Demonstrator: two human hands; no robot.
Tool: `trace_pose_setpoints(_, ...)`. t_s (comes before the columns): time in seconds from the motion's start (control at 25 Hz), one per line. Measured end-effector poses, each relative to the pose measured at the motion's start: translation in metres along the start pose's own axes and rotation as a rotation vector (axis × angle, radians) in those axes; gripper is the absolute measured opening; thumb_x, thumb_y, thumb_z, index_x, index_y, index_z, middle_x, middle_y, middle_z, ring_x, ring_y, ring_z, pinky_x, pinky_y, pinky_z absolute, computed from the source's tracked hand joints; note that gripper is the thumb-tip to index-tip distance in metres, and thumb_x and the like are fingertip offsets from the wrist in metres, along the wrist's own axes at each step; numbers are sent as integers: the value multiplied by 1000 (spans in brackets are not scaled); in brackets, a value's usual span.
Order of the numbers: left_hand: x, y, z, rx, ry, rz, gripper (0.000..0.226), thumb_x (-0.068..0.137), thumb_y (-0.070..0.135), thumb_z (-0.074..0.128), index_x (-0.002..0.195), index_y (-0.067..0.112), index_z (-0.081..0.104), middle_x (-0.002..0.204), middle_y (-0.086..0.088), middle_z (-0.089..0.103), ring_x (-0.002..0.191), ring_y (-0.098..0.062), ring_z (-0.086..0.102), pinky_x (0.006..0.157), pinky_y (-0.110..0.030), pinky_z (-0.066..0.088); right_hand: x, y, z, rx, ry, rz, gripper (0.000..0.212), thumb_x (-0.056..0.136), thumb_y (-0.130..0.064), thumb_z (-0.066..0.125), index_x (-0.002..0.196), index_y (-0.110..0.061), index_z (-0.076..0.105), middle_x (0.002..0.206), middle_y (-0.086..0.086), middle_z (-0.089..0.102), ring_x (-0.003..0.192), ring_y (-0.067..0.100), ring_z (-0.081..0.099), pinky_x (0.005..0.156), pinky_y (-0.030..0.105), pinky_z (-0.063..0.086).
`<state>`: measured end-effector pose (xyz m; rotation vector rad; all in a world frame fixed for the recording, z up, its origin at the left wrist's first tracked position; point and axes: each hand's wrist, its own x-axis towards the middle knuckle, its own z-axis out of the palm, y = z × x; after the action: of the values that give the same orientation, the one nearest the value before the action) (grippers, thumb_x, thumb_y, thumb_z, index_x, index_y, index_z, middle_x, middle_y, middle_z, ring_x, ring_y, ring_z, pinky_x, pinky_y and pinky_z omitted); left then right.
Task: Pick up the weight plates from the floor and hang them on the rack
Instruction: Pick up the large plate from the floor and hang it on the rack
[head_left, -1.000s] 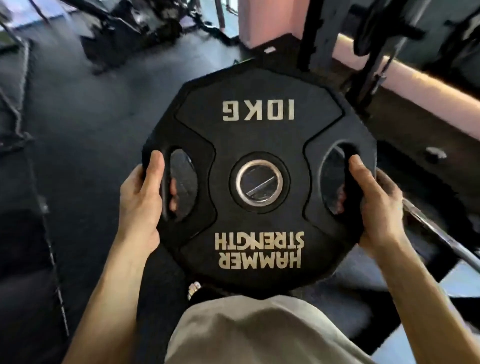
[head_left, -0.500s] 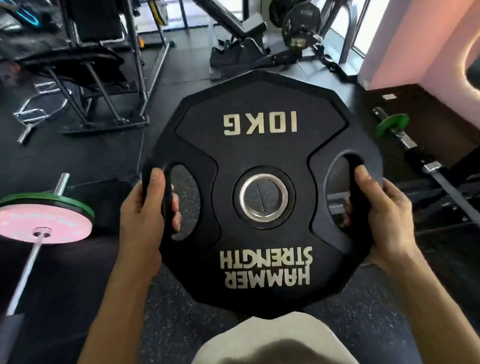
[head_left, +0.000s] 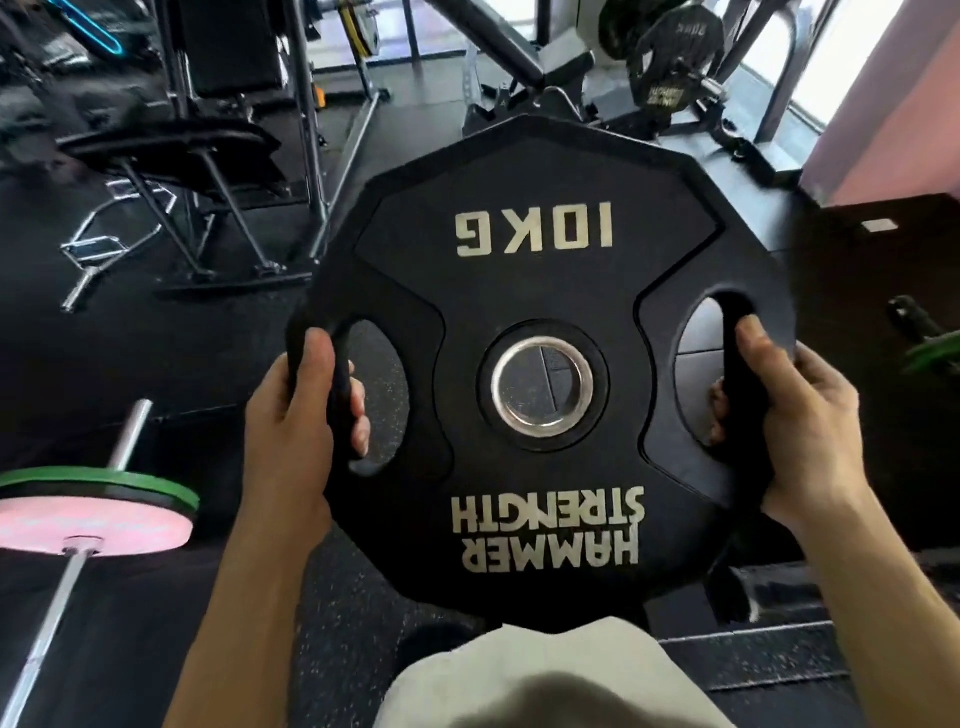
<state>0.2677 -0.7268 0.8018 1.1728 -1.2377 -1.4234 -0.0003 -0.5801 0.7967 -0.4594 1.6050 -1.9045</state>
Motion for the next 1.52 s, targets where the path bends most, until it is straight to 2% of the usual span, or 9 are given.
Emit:
trace_pose_setpoints(0.16, 122, 19, 55, 1, -11, -14, 46, 91, 59, 54, 88, 13, 55, 65, -1, 52, 48, -17, 42, 46, -23, 34, 118, -16, 43, -7, 44, 6, 29, 79, -44, 74, 70, -21, 59, 61, 3, 53, 48, 15, 50, 44, 24, 42)
trace_pose_setpoints(0.28, 202, 25, 97, 13, -54, -7, 44, 92, 58, 53, 83, 14, 55, 64, -2, 53, 47, -17, 43, 42, -23, 35, 190, -16, 59, 1, 88, -10, 29, 84, -40, 71, 75, -18, 57, 64, 7, 49, 47, 15, 49, 44, 25, 41)
trace_pose_setpoints(0.48, 366, 23, 190, 20, -185, 20, 43, 94, 54, 53, 85, 12, 53, 63, -3, 52, 46, -17, 41, 42, -23, 35, 334, -9, 87, 11, 255, -39, 30, 81, -45, 73, 70, -22, 58, 63, 7, 52, 47, 17, 49, 45, 26, 41)
trace_pose_setpoints(0.68, 498, 46, 305, 65, -375, -13, 44, 92, 54, 54, 86, 10, 54, 61, -2, 53, 45, -17, 42, 42, -23, 36, 442, -33, 92, 51, 448, -36, 34, 72, -51, 74, 66, -23, 56, 57, 8, 52, 43, 22, 44, 43, 26, 38)
trace_pose_setpoints(0.92, 607, 42, 497, 89, -612, -14, 43, 91, 56, 54, 88, 12, 54, 62, 1, 53, 48, -14, 44, 43, -24, 39, 584, -55, 33, 86, 633, -123, 32, 76, -48, 73, 70, -22, 57, 57, 8, 52, 46, 21, 44, 44, 27, 40)
trace_pose_setpoints(1.08, 659, 35, 636, 119, -695, -35, 46, 88, 61, 55, 85, 16, 55, 63, 2, 54, 50, -13, 46, 46, -25, 41, 685, -81, -27, 78, 724, -120, 32, 75, -49, 73, 72, -21, 59, 57, 8, 52, 48, 21, 45, 47, 27, 40)
trace_pose_setpoints(1.32, 710, 44, 832, 84, -824, -36, 46, 89, 59, 54, 87, 13, 54, 62, 0, 54, 46, -16, 46, 42, -24, 40, 816, -135, -113, 78, 872, -118, 35, 74, -50, 74, 69, -18, 59, 58, 9, 54, 50, 23, 48, 53, 32, 41)
trace_pose_setpoints(1.52, 757, 37, 1003, 69, -930, -27, 43, 89, 58, 54, 82, 15, 53, 63, -1, 55, 44, -15, 46, 42, -24, 39, 937, -163, -188, 83, 979, -189, 33, 69, -52, 74, 64, -23, 62, 57, 8, 55, 47, 22, 48, 50, 30, 41)
